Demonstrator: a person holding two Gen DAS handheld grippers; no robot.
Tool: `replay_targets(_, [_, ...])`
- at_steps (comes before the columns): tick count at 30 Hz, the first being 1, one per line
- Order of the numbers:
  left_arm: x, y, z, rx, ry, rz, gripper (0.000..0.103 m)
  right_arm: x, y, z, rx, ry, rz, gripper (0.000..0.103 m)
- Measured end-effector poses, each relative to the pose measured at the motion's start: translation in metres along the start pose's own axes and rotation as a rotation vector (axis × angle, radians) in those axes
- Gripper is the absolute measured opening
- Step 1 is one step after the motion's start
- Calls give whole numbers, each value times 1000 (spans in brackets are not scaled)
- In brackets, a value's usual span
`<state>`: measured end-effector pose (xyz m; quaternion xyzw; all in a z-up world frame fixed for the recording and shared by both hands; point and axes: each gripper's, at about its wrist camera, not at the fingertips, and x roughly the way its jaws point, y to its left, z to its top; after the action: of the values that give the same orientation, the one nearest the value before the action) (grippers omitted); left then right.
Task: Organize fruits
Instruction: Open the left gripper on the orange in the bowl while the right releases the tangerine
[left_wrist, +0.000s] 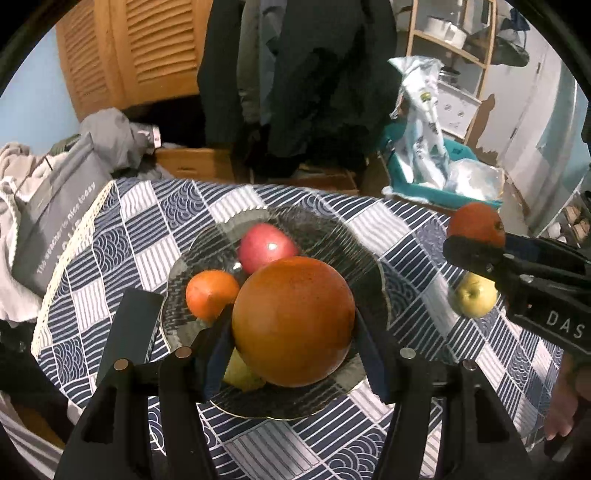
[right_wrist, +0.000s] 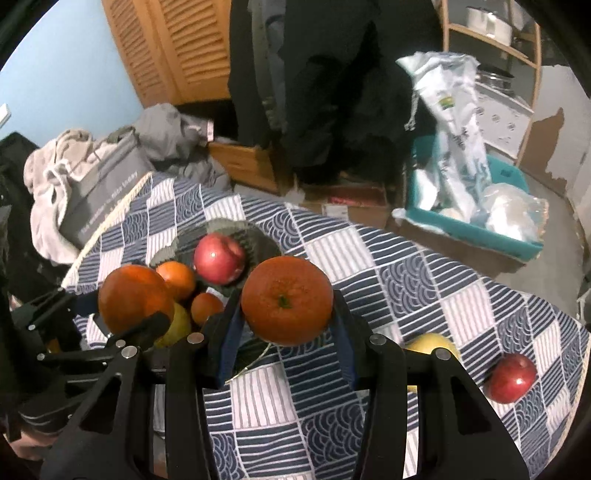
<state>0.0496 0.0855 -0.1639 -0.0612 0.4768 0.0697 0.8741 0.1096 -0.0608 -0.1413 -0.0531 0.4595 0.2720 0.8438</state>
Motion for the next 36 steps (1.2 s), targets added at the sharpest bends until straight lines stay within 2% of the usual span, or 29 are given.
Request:
replay_targets(9, [31,10,-15,-12,84,20,64,44,7,-7,8,93,46,45])
replay_targets(16, [46,20,-23,-52,140,15,64,73,12,-17,-11,166,49,45])
replay_targets(18, [45,23,-25,-73,135,-7,64,78,14,-18,-15,179,51,45])
replay_targets(21, [45,23,-25,-61,132,0,64,83,16,-19,-21,192,54,45])
replay_targets(28, [48,21,-27,-57,161,-26,65,91,17,-21,-15,217,65,45])
replay_targets(30, [50,19,-27,-55,171,-27,65,91,16,-19,0,221,80,48])
replay_targets(33, [51,16,-28,-43,183,-29,65,85,13,-16,22,197,101,58])
replay_targets(36, [47,11,-28,-19,166,-16,72,79,12,-12,26,180,104,60])
